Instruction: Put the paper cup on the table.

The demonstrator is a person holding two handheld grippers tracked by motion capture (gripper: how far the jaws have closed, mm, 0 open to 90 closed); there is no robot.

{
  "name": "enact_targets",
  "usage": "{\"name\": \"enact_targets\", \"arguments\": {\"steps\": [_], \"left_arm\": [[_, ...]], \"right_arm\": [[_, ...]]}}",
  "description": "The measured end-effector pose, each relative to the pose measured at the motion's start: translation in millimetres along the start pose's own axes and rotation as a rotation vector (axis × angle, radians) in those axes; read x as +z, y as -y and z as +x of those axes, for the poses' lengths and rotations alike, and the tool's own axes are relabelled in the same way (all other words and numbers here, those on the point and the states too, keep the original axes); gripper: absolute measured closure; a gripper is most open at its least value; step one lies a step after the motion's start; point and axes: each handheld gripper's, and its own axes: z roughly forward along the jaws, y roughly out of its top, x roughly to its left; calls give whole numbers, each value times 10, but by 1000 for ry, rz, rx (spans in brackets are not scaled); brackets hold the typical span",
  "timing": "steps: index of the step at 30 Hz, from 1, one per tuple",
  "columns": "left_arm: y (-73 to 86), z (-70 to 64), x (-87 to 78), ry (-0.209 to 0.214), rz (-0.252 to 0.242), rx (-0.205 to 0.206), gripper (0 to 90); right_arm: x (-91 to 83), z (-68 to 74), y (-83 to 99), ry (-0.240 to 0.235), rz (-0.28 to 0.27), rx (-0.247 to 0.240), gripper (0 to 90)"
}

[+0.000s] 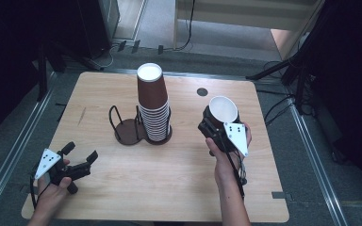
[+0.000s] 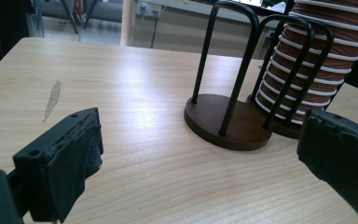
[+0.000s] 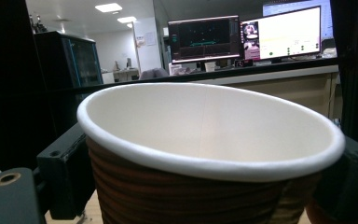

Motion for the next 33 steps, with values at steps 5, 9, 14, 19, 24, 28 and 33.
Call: {"name": "enact_targets", "arguments": {"steps": [5, 9, 14, 19, 24, 28, 33], "left_arm": [[-3, -2, 25, -11, -3, -15, 8], [-7, 13, 30, -15, 2, -34, 8], [-5, 11, 27, -16, -2, -34, 8], [-4, 13, 25, -17, -5, -36, 8], [-5, 13, 26, -16, -2, -35, 8], [-6, 13, 28, -15, 1, -33, 7], [-6, 12, 30, -16, 2, -32, 8]], "right_arm": [[152, -17, 79, 13, 4, -71, 102], [286, -74, 170, 32, 7, -80, 103], [466, -139, 344, 24, 27, -156, 103], [583, -180, 458, 16, 57, -118, 102], [671, -232, 551, 47, 80, -90, 102], [746, -288, 639, 51, 105, -103, 102], [827, -314, 709, 50, 124, -118, 101]]}}
